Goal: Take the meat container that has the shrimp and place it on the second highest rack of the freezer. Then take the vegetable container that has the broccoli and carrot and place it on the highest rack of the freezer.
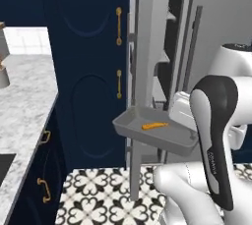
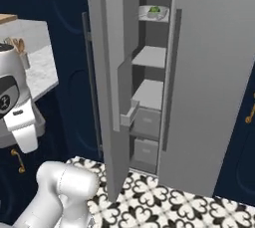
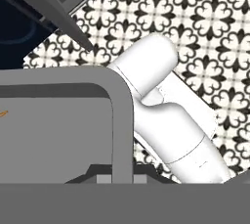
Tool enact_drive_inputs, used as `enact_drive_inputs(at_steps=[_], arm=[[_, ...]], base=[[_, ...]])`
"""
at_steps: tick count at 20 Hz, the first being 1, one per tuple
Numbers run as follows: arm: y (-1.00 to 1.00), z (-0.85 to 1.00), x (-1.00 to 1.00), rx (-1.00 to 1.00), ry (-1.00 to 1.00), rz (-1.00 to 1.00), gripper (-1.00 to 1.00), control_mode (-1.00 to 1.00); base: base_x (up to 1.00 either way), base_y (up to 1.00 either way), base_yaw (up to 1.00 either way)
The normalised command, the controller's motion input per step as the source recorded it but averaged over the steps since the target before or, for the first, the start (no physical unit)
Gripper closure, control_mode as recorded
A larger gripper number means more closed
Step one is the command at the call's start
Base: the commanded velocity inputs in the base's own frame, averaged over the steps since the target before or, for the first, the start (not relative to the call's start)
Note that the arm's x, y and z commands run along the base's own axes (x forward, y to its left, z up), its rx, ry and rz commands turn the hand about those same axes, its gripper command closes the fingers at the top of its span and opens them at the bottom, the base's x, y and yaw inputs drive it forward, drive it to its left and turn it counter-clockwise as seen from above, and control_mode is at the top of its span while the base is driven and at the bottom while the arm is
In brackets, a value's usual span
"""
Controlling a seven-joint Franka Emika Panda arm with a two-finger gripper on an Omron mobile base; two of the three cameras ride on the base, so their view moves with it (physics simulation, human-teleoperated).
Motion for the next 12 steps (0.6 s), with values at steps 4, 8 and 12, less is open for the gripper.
enact_drive_inputs(at_steps=[4,8,12], arm=[[0.00,0.00,0.00,0.00,0.00,0.00,1.00,1.00],[0.00,0.00,0.00,0.00,0.00,0.00,1.00,1.00],[0.00,0.00,0.00,0.00,0.00,0.00,1.00,1.00]], base=[[0.25,-1.00,0.00],[0.65,-0.89,-0.13],[0.97,-0.39,-0.13]])
